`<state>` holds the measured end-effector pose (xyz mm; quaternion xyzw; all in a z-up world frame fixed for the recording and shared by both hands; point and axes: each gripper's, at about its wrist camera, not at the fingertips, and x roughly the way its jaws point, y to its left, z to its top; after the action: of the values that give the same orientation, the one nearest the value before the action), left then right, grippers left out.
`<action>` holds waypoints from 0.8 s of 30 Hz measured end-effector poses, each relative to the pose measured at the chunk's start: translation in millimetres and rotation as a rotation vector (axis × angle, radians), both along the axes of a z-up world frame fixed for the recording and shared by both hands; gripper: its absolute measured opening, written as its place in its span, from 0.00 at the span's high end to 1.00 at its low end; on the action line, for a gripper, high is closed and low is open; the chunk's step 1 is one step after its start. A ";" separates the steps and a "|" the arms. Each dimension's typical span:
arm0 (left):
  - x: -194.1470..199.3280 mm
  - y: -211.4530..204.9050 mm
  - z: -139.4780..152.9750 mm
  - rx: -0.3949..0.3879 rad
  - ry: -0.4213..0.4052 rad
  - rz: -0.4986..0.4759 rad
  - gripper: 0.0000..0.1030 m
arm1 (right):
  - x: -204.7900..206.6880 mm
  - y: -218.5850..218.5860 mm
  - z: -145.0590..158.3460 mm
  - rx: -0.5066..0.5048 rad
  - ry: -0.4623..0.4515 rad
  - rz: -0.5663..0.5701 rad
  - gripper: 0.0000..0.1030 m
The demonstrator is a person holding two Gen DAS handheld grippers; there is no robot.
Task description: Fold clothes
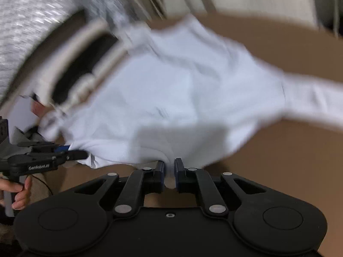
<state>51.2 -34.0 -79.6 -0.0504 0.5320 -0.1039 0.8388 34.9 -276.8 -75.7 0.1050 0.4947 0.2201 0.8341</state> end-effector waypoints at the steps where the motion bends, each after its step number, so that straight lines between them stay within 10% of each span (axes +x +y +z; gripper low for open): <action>1: -0.8 1.4 0.8 -0.007 0.002 0.002 0.78 | 1.1 -0.3 -8.9 -0.018 0.039 -0.012 0.90; 12: -21.0 81.9 34.1 -0.147 -0.080 0.234 0.41 | -12.0 -62.8 21.7 0.031 -0.110 -0.255 0.73; 19: -13.5 108.6 -5.7 -0.288 0.034 0.361 0.41 | -12.0 -97.2 -39.8 0.385 0.219 -0.451 0.56; 24: -9.3 104.8 -0.2 -0.389 0.026 0.335 0.41 | -10.0 -63.4 -50.1 0.372 0.261 -0.349 0.56</action>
<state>41.9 70.8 -79.8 -0.2994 0.4972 -0.0632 0.8119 24.9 -340.2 -125.8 0.3671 0.5233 0.1450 0.7552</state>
